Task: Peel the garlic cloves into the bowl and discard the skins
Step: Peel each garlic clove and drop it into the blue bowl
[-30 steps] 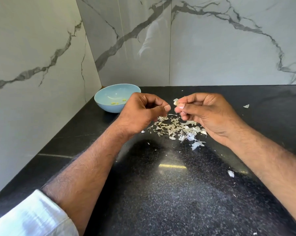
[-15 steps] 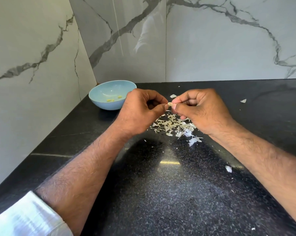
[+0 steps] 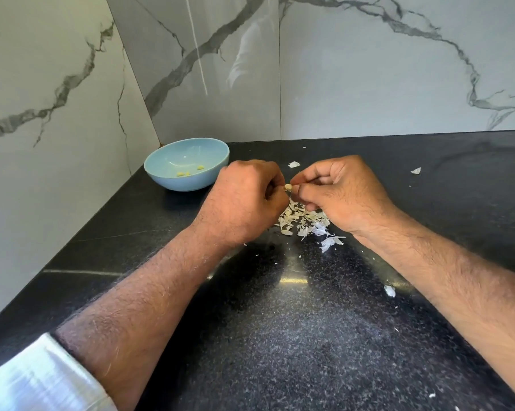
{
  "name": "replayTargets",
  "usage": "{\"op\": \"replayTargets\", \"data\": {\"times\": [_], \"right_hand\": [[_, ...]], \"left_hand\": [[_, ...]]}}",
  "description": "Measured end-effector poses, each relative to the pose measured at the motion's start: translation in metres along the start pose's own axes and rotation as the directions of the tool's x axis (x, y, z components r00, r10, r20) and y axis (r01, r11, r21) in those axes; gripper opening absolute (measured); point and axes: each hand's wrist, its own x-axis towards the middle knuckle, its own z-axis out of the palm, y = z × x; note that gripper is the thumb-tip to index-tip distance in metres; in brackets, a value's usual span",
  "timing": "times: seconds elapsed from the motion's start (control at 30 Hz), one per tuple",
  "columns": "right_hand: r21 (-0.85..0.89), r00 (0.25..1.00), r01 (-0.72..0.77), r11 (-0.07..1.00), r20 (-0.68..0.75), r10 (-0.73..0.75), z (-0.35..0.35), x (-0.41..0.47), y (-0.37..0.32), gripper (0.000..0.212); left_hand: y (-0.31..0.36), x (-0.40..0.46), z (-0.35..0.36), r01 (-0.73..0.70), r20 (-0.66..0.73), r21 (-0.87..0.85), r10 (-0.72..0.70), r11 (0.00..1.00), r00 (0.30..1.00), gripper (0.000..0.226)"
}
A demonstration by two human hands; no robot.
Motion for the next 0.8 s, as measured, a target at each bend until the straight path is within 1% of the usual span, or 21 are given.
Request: {"op": "replayTargets", "data": {"times": [0.1, 0.17, 0.27, 0.4, 0.5, 0.6, 0.7, 0.8], "right_hand": [[0.073, 0.997, -0.043, 0.996, 0.069, 0.038, -0.003, 0.002, 0.0, 0.011], [0.158, 0.991, -0.099, 0.982, 0.109, 0.082, -0.004, 0.003, 0.001, 0.014], [0.272, 0.97, -0.206, 0.94, 0.181, 0.16, -0.008, 0.007, 0.001, 0.018], [0.342, 0.928, -0.319, 0.884, 0.303, 0.217, -0.014, 0.009, 0.001, 0.018], [0.373, 0.899, -0.374, 0.849, 0.37, 0.234, -0.015, 0.008, 0.0, 0.019], [0.393, 0.882, -0.401, 0.827, 0.41, 0.233, -0.019, 0.008, -0.002, 0.018], [0.433, 0.86, -0.428, 0.793, 0.465, 0.21, -0.024, 0.008, -0.005, 0.017], [0.477, 0.859, -0.431, 0.766, 0.476, 0.187, -0.029, 0.009, -0.006, 0.02]], "left_hand": [[-0.002, 0.0, 0.0, 0.117, 0.025, -0.141, -0.114, 0.983, 0.993, 0.008], [-0.002, 0.0, 0.0, 0.153, 0.05, -0.219, -0.145, 0.964, 0.988, 0.011], [-0.003, 0.0, -0.002, 0.176, 0.078, -0.298, -0.16, 0.938, 0.984, 0.012], [-0.002, -0.001, -0.005, 0.16, 0.119, -0.381, -0.124, 0.91, 0.985, 0.012], [-0.003, -0.001, -0.006, 0.153, 0.122, -0.406, -0.112, 0.901, 0.986, 0.011], [-0.005, -0.001, -0.008, 0.176, 0.123, -0.402, -0.137, 0.899, 0.983, 0.012], [-0.011, 0.001, -0.01, 0.232, 0.115, -0.368, -0.203, 0.901, 0.972, 0.012], [-0.018, 0.001, -0.009, 0.299, 0.124, -0.31, -0.273, 0.903, 0.954, 0.013]]}}
